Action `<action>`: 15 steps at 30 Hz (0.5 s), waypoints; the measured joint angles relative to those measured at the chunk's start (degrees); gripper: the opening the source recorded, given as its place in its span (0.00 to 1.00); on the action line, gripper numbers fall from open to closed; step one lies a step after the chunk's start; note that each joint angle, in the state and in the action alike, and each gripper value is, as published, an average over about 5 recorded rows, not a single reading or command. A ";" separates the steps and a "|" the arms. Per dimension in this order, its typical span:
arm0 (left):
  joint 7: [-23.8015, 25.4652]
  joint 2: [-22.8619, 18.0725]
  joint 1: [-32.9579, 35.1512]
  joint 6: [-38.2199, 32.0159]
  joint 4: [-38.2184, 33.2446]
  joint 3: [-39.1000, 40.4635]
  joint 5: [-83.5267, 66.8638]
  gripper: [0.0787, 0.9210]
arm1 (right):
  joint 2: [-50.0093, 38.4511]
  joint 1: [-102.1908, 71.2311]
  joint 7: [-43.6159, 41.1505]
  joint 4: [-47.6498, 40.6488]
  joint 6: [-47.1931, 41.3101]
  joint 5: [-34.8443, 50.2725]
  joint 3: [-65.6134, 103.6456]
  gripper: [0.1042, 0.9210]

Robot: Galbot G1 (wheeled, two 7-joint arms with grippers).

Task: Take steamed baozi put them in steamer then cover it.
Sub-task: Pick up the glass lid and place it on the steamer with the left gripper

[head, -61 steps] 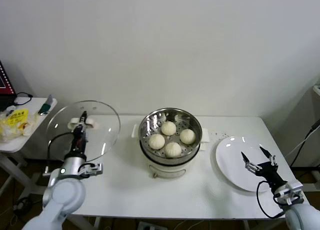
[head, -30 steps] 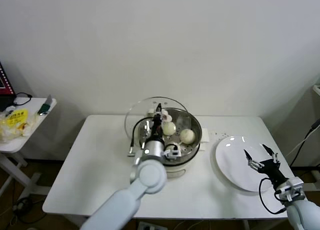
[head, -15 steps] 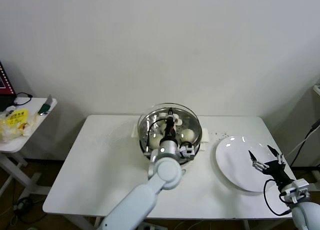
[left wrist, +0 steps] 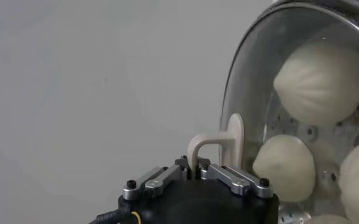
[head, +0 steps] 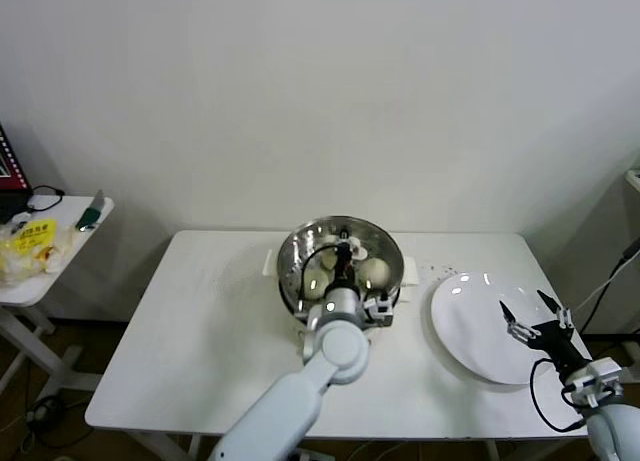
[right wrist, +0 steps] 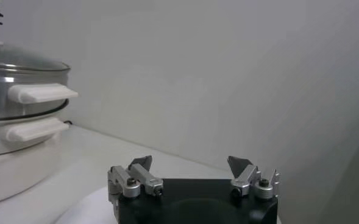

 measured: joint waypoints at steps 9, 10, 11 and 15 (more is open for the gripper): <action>-1.49 -0.29 0.45 -0.04 1.04 -0.55 -0.19 0.09 | -0.08 -0.02 -0.44 -0.04 0.02 -0.22 0.03 0.88; -1.68 -0.34 0.47 -0.04 1.13 -0.57 -0.31 0.09 | -0.08 -0.02 -0.49 -0.04 0.02 -0.23 0.05 0.88; -1.84 -0.38 0.48 -0.03 1.20 -0.60 -0.43 0.09 | -0.09 -0.03 -0.53 -0.04 0.02 -0.23 0.08 0.88; -2.15 -0.50 0.52 -0.03 1.28 -0.69 -0.97 0.09 | -0.09 -0.06 -0.70 -0.04 0.02 -0.24 0.23 0.88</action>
